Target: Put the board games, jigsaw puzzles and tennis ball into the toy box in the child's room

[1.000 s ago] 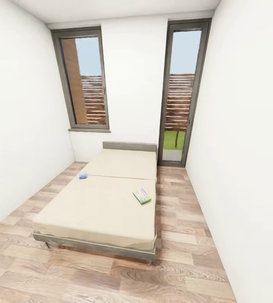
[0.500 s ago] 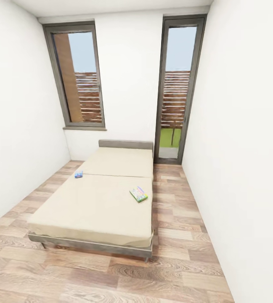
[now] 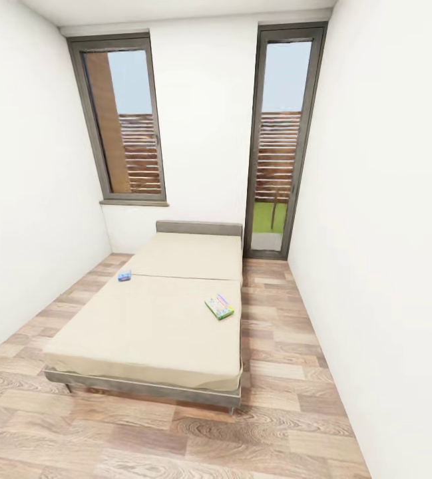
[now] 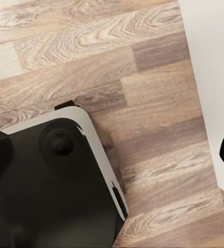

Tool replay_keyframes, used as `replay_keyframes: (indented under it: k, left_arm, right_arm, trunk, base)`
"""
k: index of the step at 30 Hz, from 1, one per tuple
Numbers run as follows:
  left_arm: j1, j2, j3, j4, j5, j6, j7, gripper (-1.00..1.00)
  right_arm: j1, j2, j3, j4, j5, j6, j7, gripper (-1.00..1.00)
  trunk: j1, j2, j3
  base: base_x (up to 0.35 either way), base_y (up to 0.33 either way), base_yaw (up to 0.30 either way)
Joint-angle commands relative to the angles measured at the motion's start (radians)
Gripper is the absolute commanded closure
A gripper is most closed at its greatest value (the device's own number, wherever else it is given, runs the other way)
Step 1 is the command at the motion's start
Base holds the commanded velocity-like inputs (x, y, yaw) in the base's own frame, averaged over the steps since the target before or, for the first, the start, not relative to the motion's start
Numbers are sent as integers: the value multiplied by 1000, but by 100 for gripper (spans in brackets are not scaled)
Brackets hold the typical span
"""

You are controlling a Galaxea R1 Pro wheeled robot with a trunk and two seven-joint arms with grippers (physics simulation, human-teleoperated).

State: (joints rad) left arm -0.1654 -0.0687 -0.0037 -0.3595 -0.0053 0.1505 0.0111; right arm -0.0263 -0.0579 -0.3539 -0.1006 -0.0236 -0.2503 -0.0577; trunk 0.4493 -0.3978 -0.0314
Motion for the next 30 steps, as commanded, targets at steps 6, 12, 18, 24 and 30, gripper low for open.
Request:
replay_keyframes:
  k: [6, 12, 18, 24, 30]
  left_arm:
    - [0, 1, 0, 15, 0, -20, 1, -100]
    - [0, 1, 0, 19, 1, -28, 2, -100]
    - [0, 1, -1, 20, 1, -30, 1, -100]
    - [0, 1, -1, 20, 1, -31, 1, -100]
    - [0, 2, -2, 20, 1, -31, 1, -100]
  right_arm:
    - [-1, 0, 1, 1, -6, -20, -3, -100]
    - [-1, 0, -3, 0, -14, -26, -5, -100]
    - [-1, 0, -7, -1, -16, -26, -7, -100]
    - [-1, 1, -7, -1, -16, -24, -8, -100]
    - [-1, 1, -6, -3, -15, -26, -8, -100]
  trunk:
    - [1, -2, -2]
    - [1, -2, -2]
    - [1, -2, -2]
    - [1, -2, -2]
    - [1, -2, -2]
  base:
    - [118, 0, 0]
    - [99, 0, 0]
    - [21, 0, -31]
    - [5, 0, -168]
    - [1, 0, -75]
